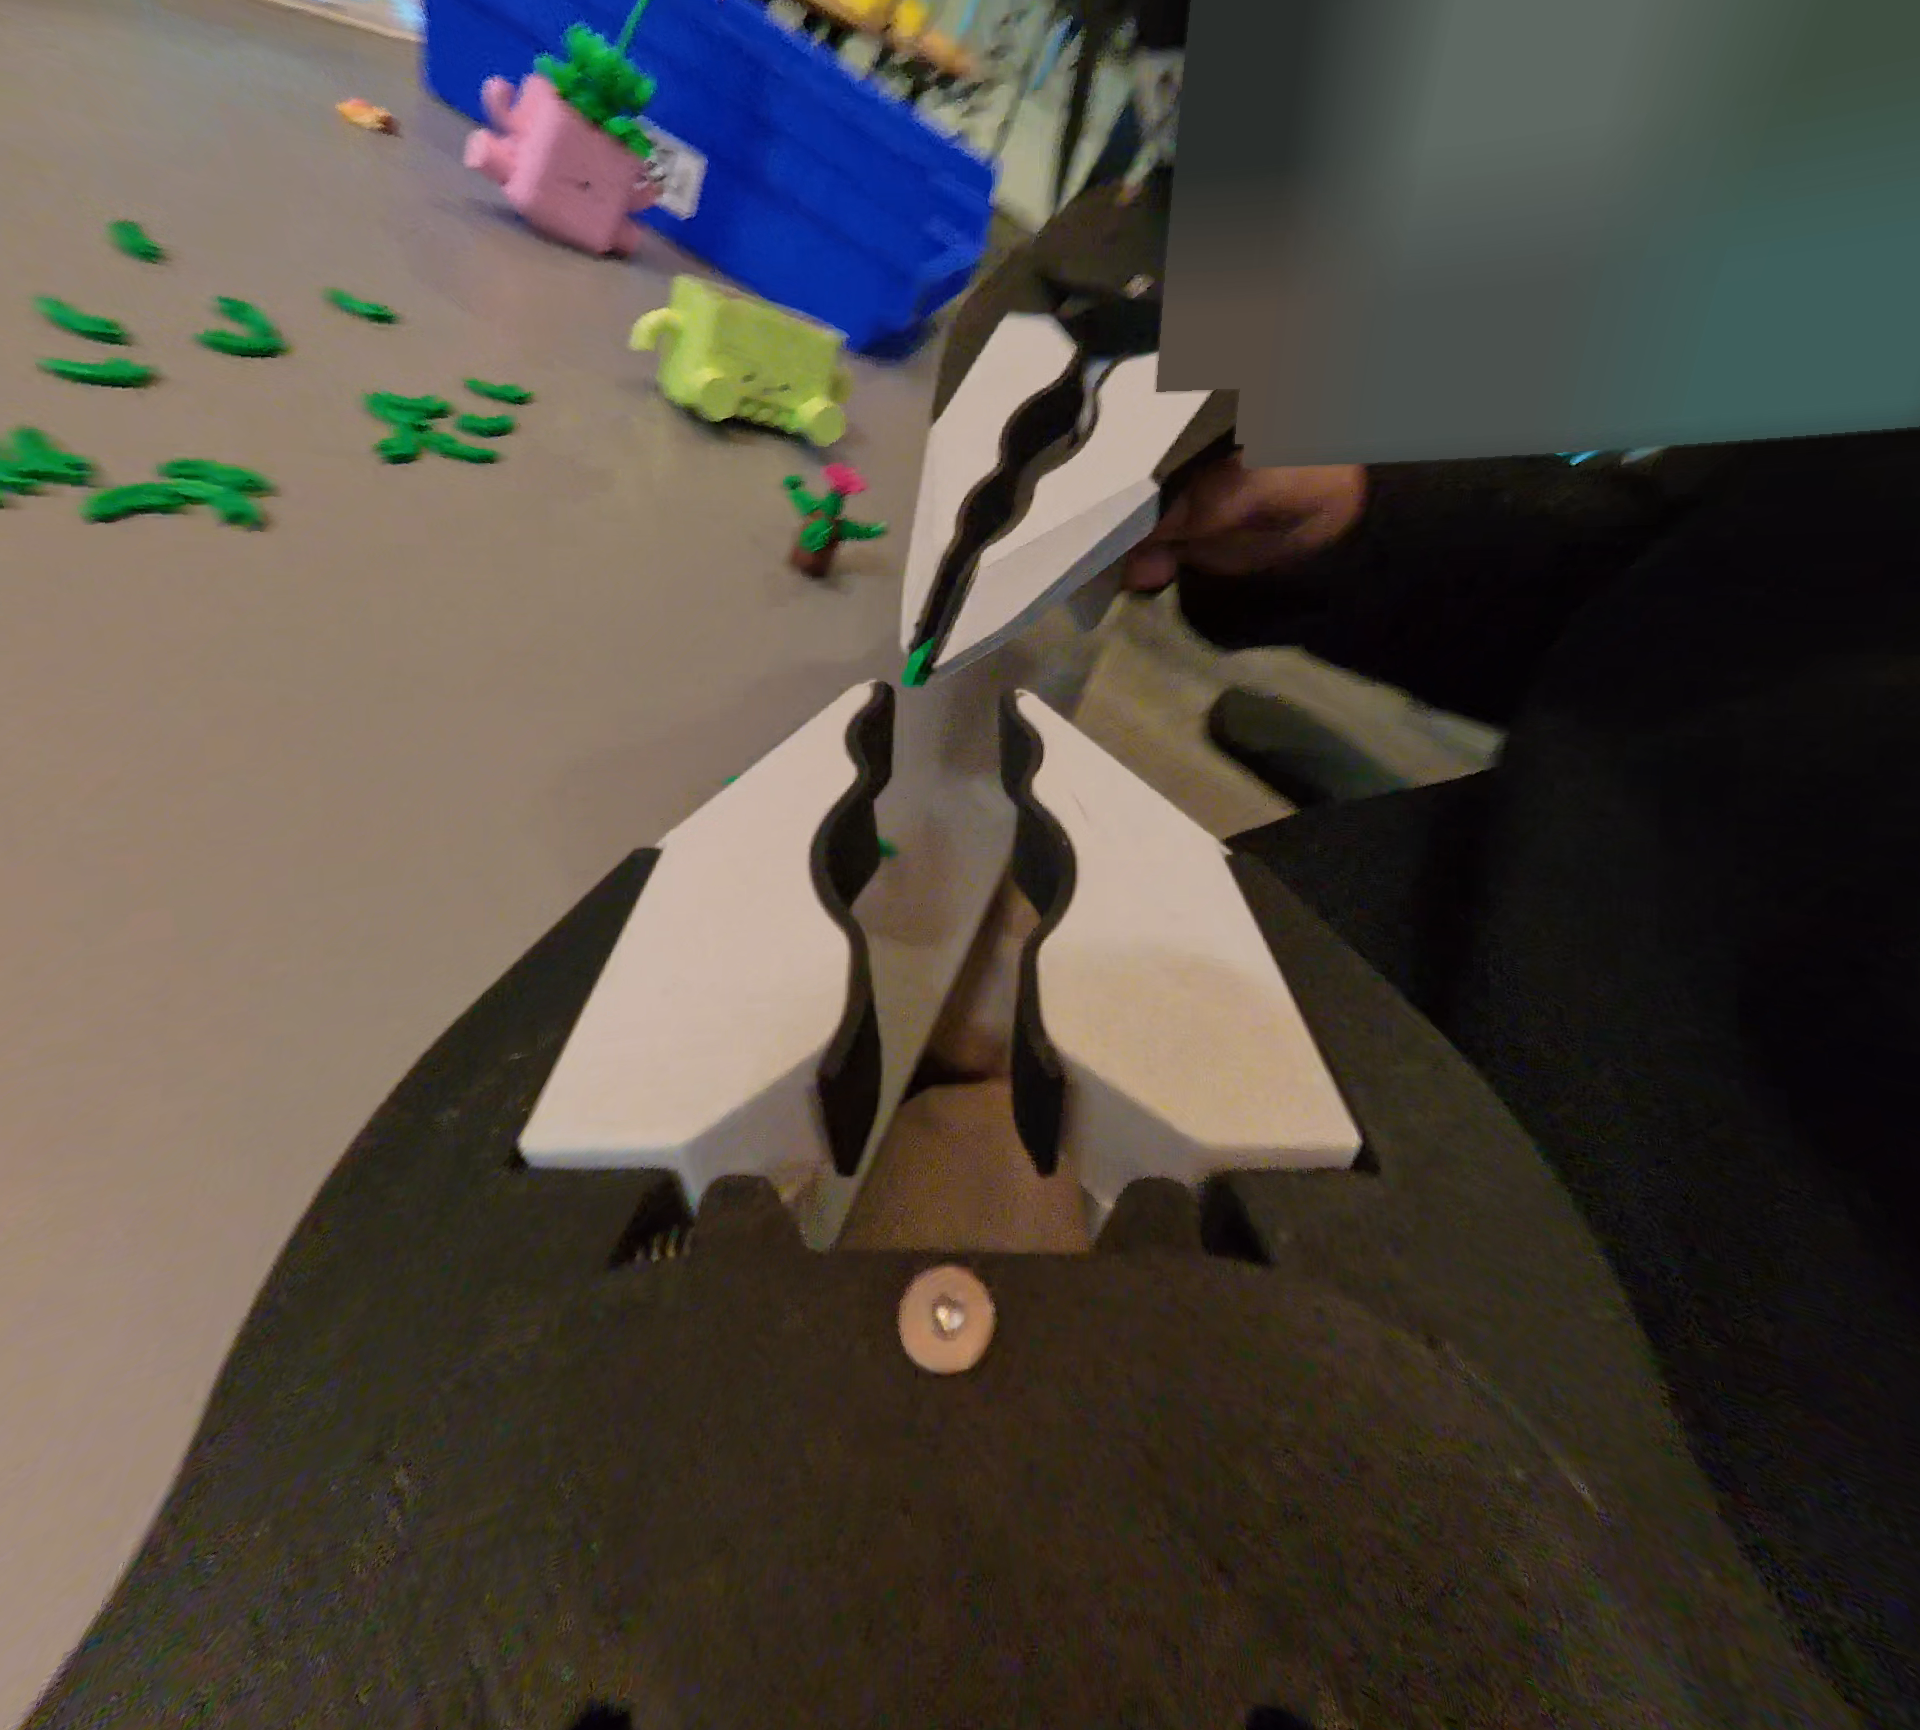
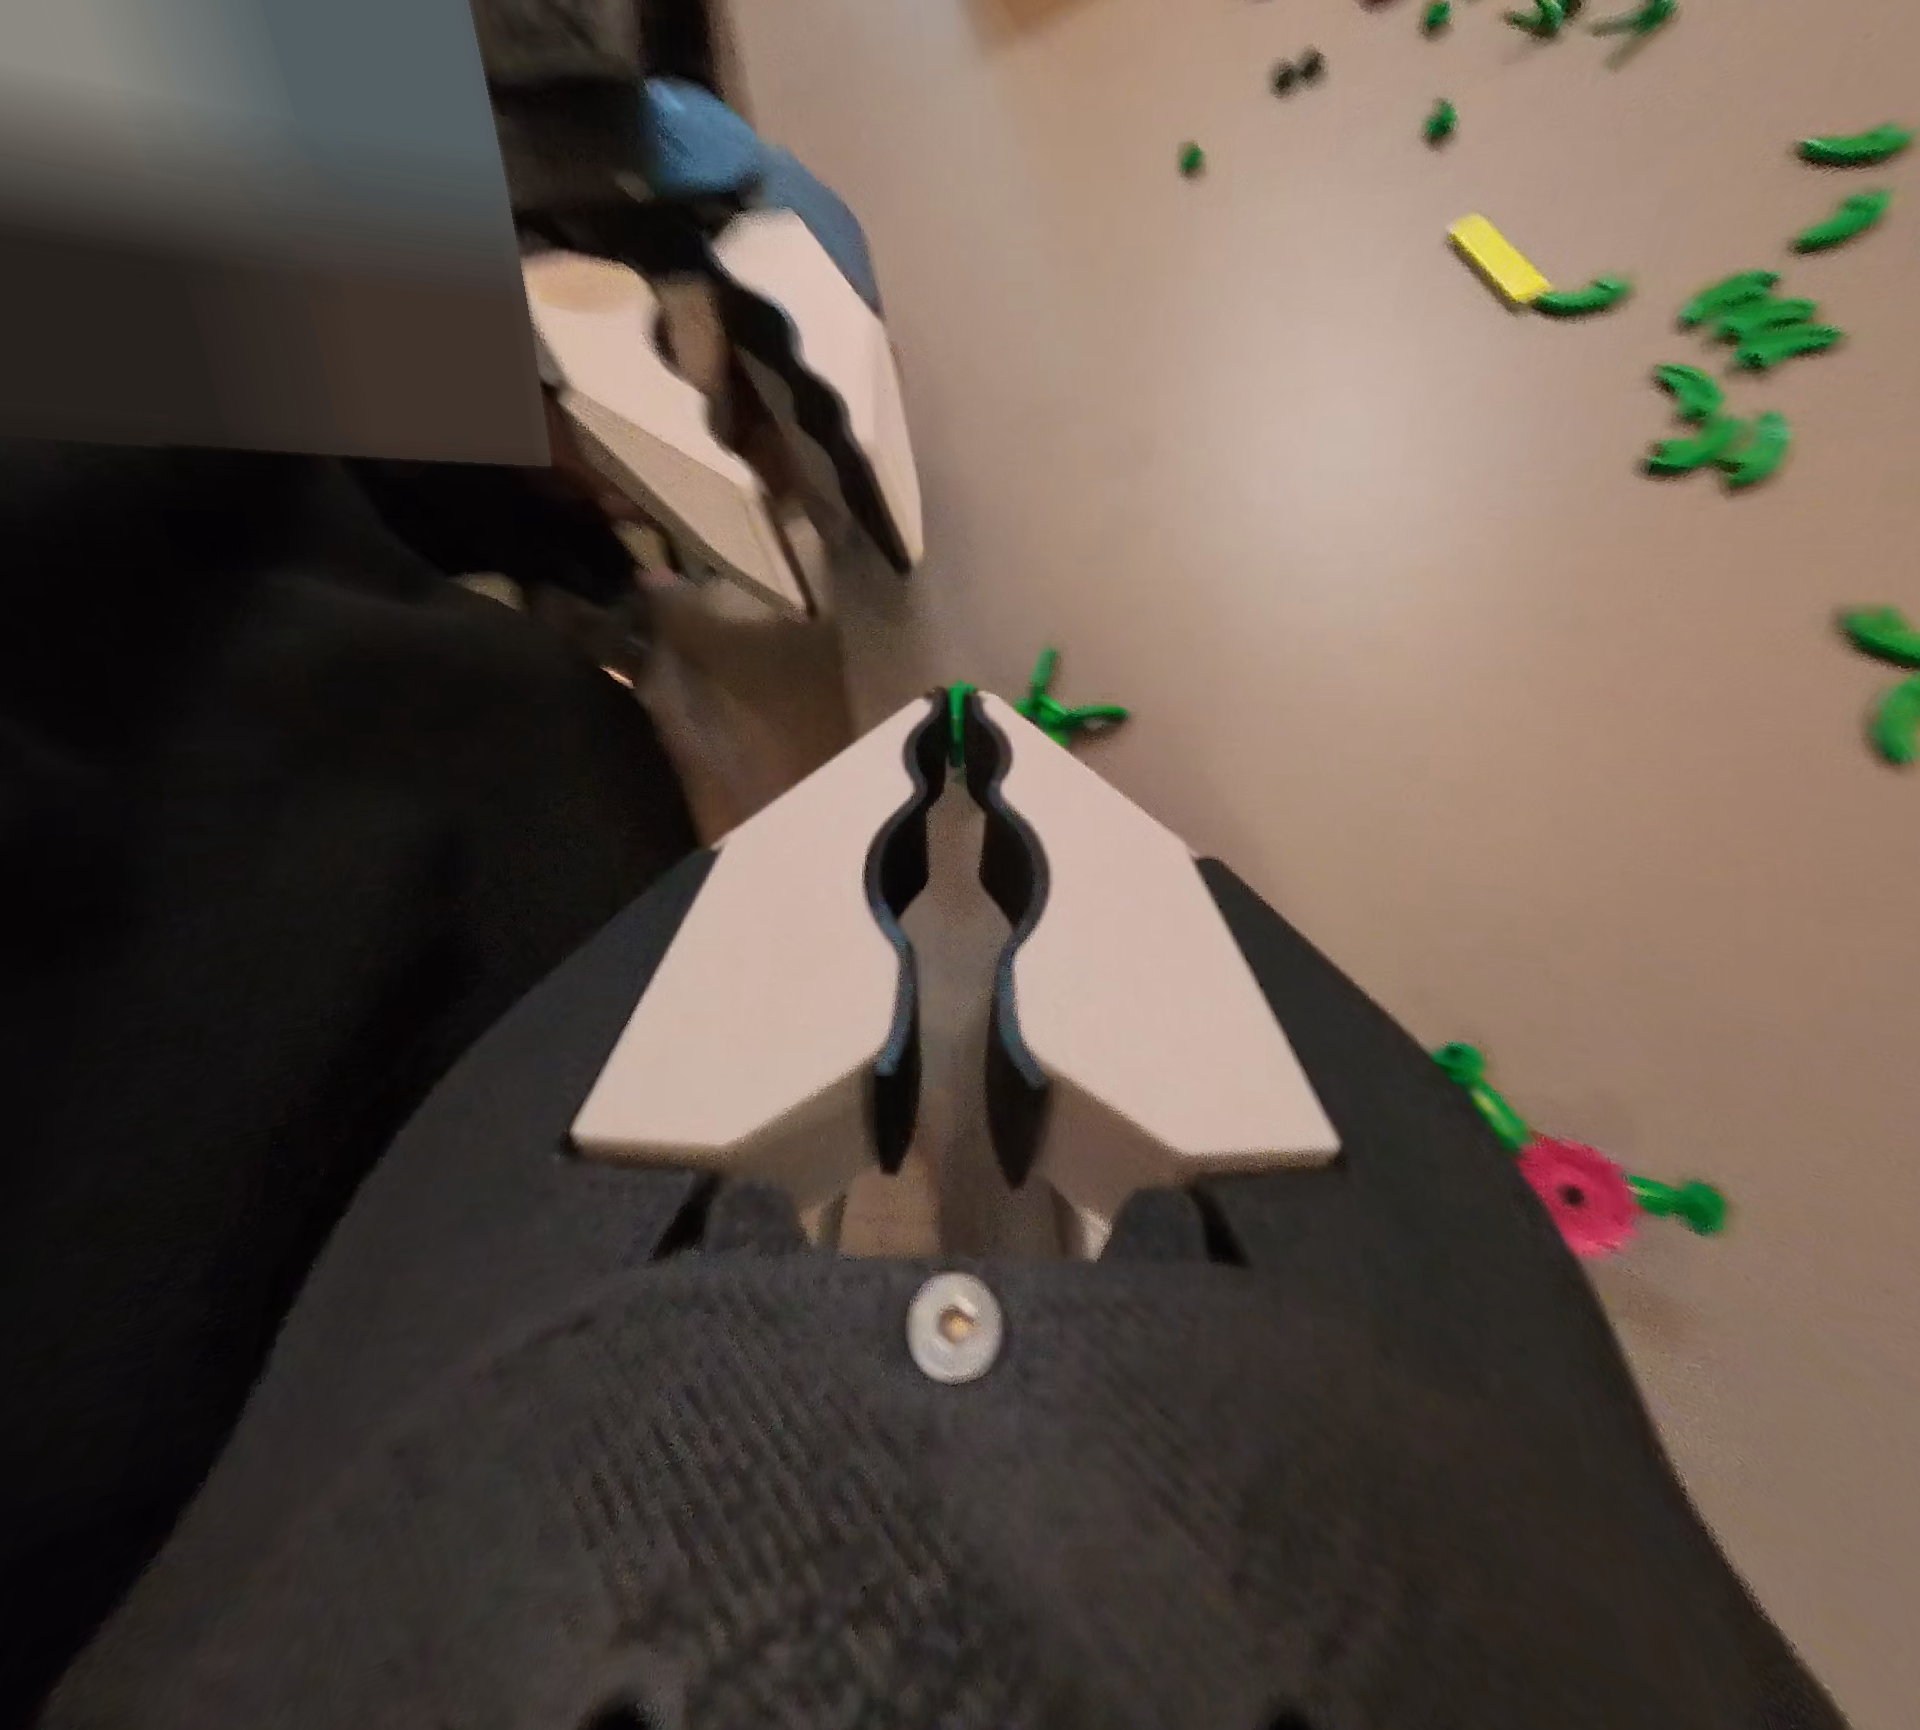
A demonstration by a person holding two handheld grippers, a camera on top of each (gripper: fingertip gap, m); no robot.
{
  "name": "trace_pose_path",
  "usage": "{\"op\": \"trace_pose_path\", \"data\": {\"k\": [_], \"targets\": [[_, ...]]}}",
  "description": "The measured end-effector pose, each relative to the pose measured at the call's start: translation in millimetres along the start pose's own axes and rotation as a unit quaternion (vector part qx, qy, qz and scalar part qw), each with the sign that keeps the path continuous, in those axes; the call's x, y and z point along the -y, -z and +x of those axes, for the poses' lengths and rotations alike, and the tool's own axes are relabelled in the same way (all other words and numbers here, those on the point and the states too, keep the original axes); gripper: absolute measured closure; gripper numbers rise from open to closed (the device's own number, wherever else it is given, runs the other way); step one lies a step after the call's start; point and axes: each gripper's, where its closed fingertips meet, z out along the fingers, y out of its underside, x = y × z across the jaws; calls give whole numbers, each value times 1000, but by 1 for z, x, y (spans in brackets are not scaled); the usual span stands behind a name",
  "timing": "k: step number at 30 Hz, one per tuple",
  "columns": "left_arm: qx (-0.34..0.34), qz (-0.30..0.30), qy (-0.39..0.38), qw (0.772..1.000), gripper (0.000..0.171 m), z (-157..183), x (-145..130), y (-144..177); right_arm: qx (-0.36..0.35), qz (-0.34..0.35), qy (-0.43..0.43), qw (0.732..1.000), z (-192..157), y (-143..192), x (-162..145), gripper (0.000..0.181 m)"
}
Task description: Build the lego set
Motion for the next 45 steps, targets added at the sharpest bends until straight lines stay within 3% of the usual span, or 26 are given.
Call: {"op": "trace_pose_path", "data": {"k": [3,10,26,39,45], "targets": [[72,-62,-65,993,144,-16,-19,-4,-54,-76,61,994,16,-10,-17,180],[136,-142,-149,969,153,-27,-48,-12,-71,-144,129,979,22,-27,-32,180],[165,-152,-165,960,167,-34,-47,-13,-74,-196,167,963,23,-34,-35,180],[162,-157,-142,964,170,-35,-47,-14,-76,-282,86,952,24,-34,-37,180],[162,-157,-137,965,170,-36,-47,-14,-88,-331,93,935,24,-35,-37,181]]}}
